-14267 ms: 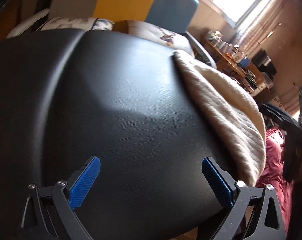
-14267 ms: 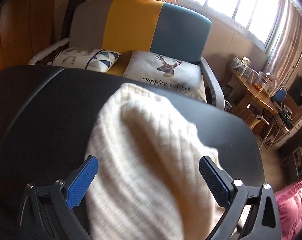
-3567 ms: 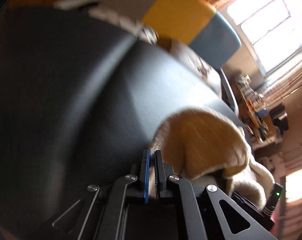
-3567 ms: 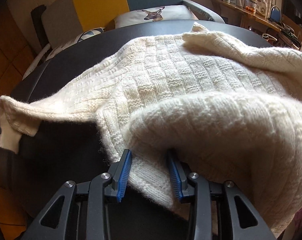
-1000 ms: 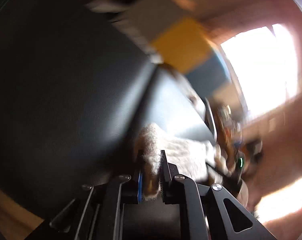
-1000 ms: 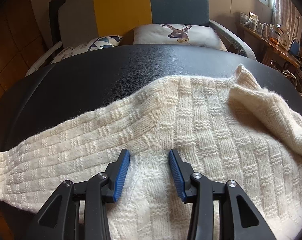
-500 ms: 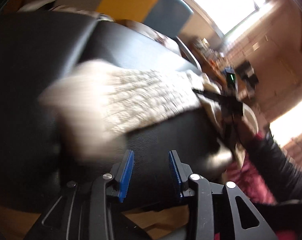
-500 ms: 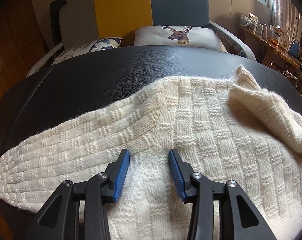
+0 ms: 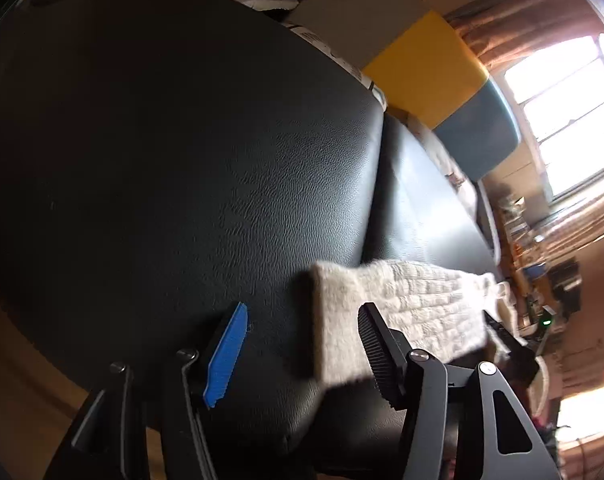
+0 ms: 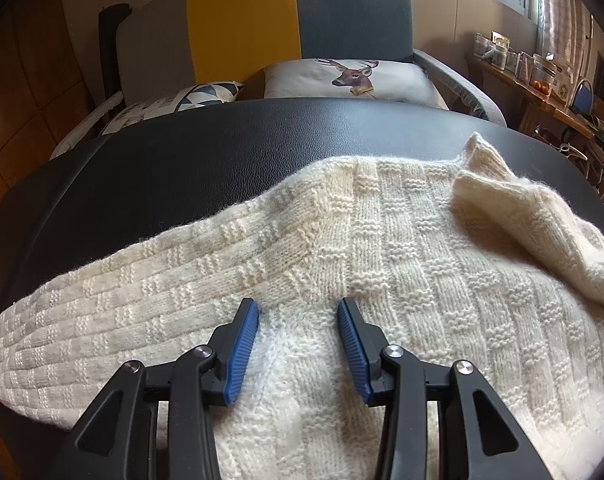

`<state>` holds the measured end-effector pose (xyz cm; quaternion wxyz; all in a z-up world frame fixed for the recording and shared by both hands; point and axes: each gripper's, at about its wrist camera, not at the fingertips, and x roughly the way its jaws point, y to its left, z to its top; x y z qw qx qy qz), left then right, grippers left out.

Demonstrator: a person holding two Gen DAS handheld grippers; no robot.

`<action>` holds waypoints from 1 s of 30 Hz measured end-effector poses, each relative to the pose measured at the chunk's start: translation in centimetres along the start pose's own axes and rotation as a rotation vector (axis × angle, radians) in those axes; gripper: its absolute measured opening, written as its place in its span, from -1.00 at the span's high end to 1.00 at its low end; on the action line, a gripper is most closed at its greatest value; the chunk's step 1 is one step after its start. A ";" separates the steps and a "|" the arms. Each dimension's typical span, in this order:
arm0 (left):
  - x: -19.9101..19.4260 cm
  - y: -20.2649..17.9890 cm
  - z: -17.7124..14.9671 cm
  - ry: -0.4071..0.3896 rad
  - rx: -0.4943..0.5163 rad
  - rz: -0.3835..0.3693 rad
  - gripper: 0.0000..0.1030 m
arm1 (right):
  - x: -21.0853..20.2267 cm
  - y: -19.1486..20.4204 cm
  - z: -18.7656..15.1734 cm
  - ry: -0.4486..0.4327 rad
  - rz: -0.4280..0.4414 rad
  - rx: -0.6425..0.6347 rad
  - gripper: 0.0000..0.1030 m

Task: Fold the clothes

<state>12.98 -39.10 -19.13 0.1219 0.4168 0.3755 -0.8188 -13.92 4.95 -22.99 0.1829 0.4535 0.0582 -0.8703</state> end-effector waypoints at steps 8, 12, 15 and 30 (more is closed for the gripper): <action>3.1 -5.3 -0.8 -0.001 0.196 0.175 -0.26 | 0.1 -0.3 0.9 0.048 0.029 0.035 0.16; 3.0 -5.4 -1.0 -0.009 0.188 0.176 -0.26 | 0.2 0.6 0.5 0.018 -0.004 -0.024 0.09; 2.9 -5.3 -0.9 -0.011 0.162 0.163 -0.30 | 0.1 0.5 0.1 -0.010 -0.007 -0.002 0.07; 3.1 -4.3 -0.7 -0.046 0.074 0.123 0.81 | 1.6 1.9 3.5 0.203 0.011 0.029 0.06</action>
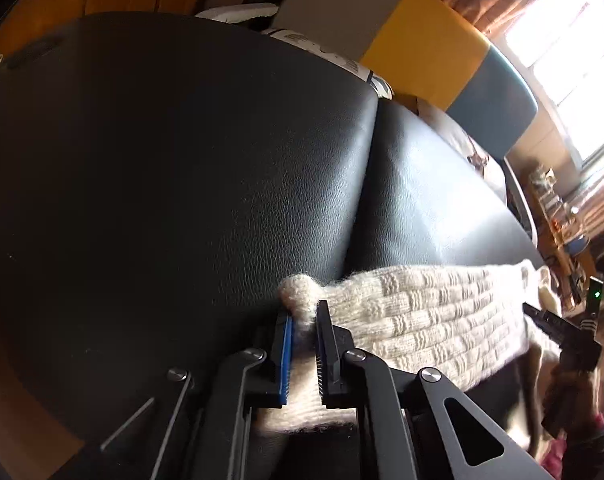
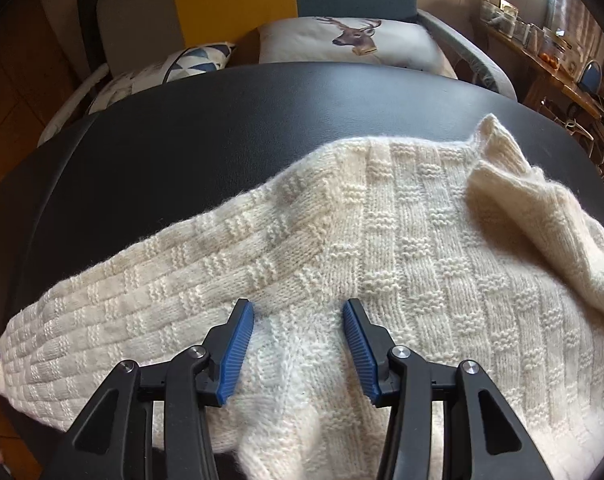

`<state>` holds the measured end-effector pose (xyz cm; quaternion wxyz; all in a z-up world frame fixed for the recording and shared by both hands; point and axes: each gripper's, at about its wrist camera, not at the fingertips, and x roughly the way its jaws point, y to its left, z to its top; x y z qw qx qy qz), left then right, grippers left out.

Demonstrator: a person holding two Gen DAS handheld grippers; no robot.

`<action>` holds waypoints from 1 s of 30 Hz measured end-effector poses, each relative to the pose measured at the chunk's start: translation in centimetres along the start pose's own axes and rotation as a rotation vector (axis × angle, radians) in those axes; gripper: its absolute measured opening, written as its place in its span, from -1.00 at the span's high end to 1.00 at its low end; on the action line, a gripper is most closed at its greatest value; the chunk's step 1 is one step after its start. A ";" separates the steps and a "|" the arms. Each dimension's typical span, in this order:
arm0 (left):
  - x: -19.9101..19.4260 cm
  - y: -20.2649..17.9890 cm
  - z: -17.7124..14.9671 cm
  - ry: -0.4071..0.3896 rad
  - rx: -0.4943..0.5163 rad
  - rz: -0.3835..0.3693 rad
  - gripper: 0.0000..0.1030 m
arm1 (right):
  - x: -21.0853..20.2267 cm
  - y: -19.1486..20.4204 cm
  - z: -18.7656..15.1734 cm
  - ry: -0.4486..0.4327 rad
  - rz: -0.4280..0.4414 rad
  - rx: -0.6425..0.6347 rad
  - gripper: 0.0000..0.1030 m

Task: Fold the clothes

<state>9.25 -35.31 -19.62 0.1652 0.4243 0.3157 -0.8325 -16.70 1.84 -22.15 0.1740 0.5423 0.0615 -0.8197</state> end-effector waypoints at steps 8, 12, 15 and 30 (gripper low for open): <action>-1.5 3.6 4.0 -0.103 -0.103 0.030 0.82 | 1.3 4.6 2.4 0.026 0.070 0.055 0.03; -2.5 4.7 6.4 -0.166 -0.086 0.070 0.82 | 2.0 8.0 3.7 0.041 0.065 0.076 -0.10; -1.3 5.6 8.7 -0.147 -0.099 0.111 0.79 | 2.2 10.3 4.4 0.050 0.059 0.035 -0.25; -4.3 4.6 7.3 -0.080 -0.084 -0.119 0.17 | -13.4 -0.2 -6.7 -0.121 0.370 -0.024 -0.20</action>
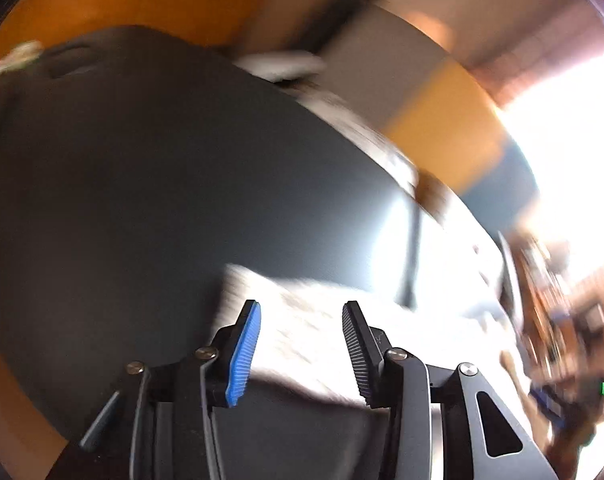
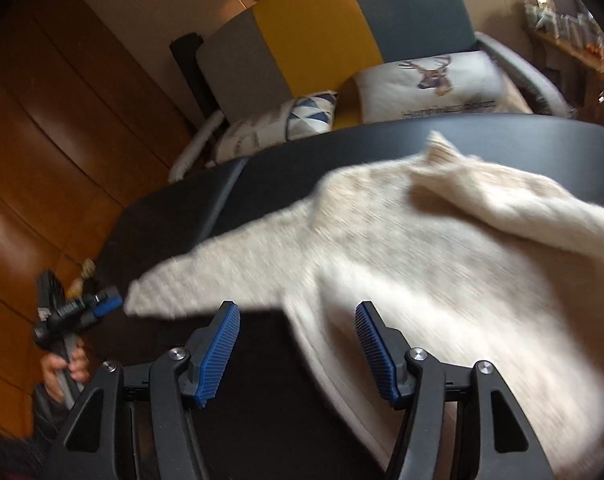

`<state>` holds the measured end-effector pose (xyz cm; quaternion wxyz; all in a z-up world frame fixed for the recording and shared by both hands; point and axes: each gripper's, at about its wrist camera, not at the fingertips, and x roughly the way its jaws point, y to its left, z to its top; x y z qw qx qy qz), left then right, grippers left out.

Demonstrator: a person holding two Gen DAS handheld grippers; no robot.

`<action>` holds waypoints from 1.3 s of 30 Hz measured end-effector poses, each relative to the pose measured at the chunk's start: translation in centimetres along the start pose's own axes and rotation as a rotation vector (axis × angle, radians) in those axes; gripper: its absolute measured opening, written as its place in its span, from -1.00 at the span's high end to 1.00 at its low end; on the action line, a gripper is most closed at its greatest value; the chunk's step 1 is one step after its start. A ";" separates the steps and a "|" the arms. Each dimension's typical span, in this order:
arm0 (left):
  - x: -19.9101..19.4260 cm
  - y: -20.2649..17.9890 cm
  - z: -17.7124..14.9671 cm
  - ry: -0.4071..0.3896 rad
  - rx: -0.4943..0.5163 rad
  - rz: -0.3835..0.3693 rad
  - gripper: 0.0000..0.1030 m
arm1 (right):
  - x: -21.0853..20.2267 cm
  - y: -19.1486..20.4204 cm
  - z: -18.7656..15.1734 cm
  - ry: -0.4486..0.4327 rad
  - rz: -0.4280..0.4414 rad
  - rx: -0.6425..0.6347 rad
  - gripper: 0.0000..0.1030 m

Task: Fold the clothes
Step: 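Lift the sweater edge with the left gripper and fold it over toward the right gripper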

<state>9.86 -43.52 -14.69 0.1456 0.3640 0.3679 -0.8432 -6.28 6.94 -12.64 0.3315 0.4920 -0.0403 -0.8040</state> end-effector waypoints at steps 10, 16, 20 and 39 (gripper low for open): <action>11.4 -20.1 -15.5 0.530 0.226 -0.470 0.17 | -2.1 -5.5 -11.6 0.166 -0.209 0.044 -0.20; 14.7 -27.3 -21.5 0.743 0.209 -0.533 0.17 | -1.2 -7.9 -14.1 0.157 -0.258 0.172 -0.22; 16.0 -29.9 -24.9 0.822 0.173 -0.498 0.17 | -0.1 -6.7 -14.9 0.183 -0.072 0.209 -0.22; 16.5 -32.5 -25.7 0.747 0.171 -0.391 0.82 | -0.1 -4.1 -14.3 -0.003 0.130 0.301 -0.21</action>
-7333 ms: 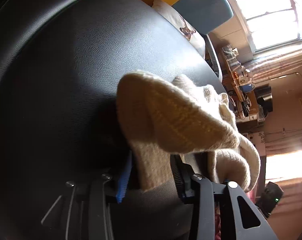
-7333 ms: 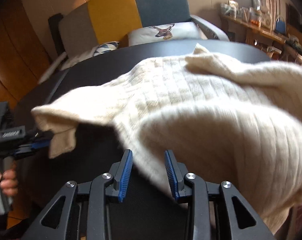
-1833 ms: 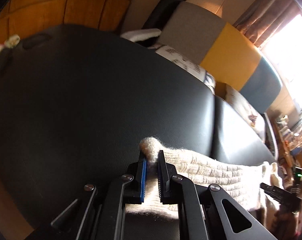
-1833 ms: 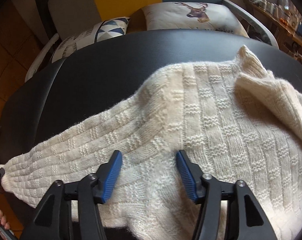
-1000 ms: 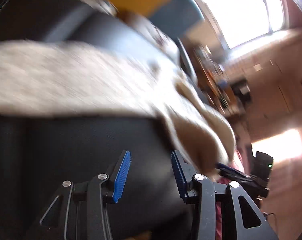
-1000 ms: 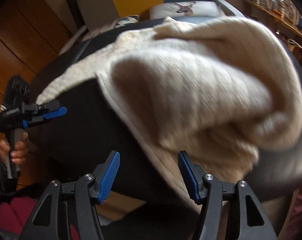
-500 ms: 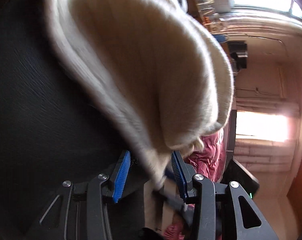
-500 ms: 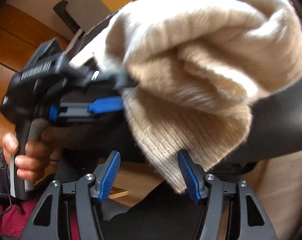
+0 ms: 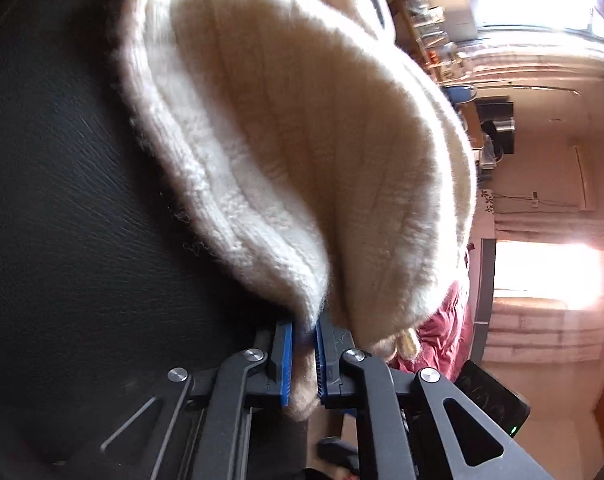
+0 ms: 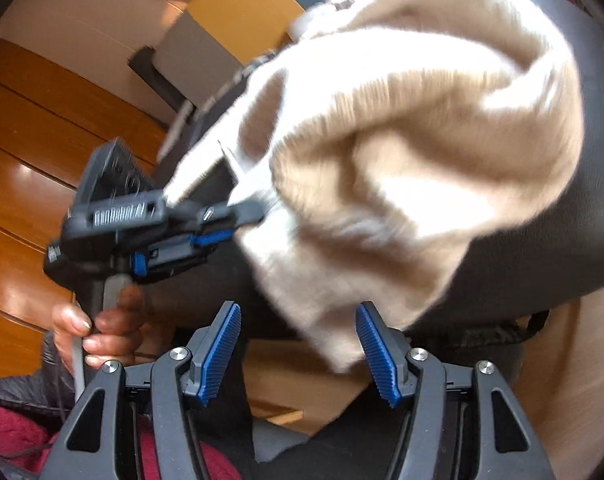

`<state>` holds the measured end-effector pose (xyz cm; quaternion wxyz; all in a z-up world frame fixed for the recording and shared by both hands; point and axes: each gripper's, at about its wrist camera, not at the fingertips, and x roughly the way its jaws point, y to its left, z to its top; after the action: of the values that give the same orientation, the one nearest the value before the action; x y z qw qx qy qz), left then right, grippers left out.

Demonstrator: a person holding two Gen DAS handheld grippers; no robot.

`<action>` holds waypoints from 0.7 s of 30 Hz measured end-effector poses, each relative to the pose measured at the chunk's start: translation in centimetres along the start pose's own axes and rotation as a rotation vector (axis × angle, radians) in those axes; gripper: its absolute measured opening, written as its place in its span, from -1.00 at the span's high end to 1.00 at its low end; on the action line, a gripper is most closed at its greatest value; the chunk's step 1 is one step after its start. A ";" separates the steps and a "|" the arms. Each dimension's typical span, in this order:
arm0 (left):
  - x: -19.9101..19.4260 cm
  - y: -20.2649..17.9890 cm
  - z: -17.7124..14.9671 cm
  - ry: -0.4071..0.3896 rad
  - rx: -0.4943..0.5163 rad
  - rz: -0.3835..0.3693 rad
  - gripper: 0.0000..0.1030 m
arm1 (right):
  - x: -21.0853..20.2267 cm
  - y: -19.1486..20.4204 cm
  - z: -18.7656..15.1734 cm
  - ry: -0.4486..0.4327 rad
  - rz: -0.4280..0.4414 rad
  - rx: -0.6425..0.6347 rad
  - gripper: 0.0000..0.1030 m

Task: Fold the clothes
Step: 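Lift the sweater edge with the left gripper and fold it over toward the right gripper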

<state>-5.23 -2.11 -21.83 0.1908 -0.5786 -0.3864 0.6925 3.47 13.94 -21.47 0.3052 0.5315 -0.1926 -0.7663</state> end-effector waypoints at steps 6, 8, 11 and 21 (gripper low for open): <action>-5.1 1.0 0.1 -0.090 0.088 0.031 0.82 | -2.0 0.1 2.4 -0.139 -0.008 0.039 -0.21; -7.3 3.5 -0.3 -0.116 0.054 0.055 0.82 | -3.0 -0.4 3.5 -0.195 -0.050 0.078 -0.21; -10.4 8.3 -1.7 -0.166 0.012 0.105 0.81 | -5.0 -2.3 5.2 -0.306 -0.112 0.180 -0.21; -14.1 6.6 -2.2 -0.270 0.156 0.271 0.47 | -4.9 -7.3 6.0 -0.222 -0.158 0.274 -0.22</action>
<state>1.71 -15.58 -17.72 0.0867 -0.5107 -0.2720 0.8110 -2.79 22.46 -20.44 0.1461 0.4937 -0.2853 -0.8084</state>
